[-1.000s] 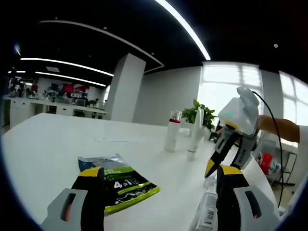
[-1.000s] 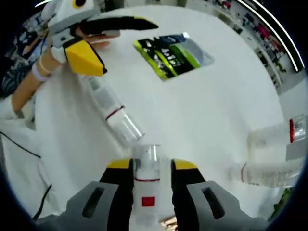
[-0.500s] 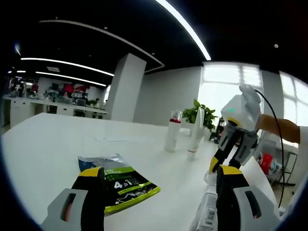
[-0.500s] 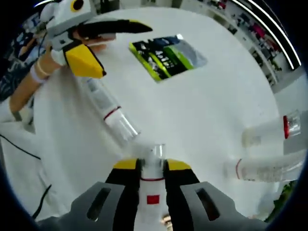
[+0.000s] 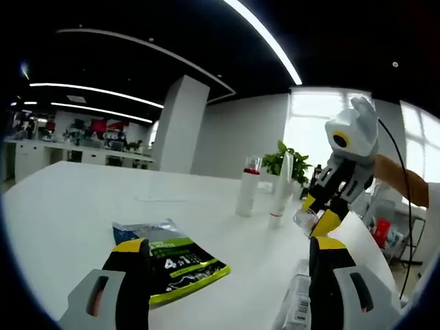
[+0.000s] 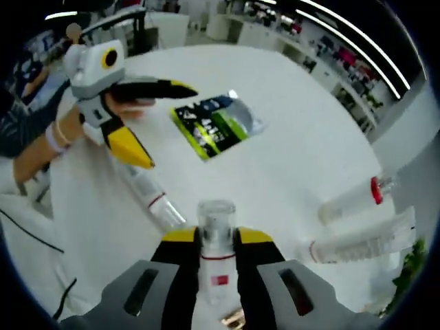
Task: Arrange the skincare products in the storage area until every visible bottle or jar stands upright without overlapping.
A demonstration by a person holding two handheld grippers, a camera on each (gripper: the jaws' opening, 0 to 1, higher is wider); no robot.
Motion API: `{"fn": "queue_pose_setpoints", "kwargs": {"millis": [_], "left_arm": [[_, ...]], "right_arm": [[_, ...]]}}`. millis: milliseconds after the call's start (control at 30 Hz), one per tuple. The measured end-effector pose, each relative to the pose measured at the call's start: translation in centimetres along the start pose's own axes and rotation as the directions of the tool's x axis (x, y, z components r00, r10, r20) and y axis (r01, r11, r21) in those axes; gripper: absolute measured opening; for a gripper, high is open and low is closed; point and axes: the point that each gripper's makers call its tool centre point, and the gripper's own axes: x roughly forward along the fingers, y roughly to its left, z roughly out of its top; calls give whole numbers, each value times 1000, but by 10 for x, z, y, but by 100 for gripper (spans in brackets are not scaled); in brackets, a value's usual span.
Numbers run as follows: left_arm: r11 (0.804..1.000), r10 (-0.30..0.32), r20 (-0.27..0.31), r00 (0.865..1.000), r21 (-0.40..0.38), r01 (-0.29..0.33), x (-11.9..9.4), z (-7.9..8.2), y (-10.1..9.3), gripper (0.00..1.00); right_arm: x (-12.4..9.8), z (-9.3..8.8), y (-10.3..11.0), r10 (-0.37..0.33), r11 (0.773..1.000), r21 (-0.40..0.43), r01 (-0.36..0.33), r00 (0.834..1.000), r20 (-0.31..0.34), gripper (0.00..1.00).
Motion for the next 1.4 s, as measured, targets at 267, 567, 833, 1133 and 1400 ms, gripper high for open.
{"fn": "queue_pose_setpoints", "kwargs": {"millis": [267,567,833,1133,1400], "left_arm": [[1000,3,-4,1000,9,-3,-1,-1,1,99],[999,3,-22,1000,48,-2,-1,-3,-1,99],[991,25,-63,998,132,-16,8,-5,10,99],[983,18,-104,994,184,1,11,-10,4,100],[982,16,-114,993,188,6,15,-6,15,100]], "right_arm": [[-16,35,-27,-111,989,118,89,973,203,18],[-33,68,-47,-260,960,219,177,855,449,18],[-38,80,-88,-441,882,418,218,696,567,18],[-26,64,-138,-629,750,610,255,561,538,18],[-17,61,-159,-708,690,643,331,490,508,18]]}}
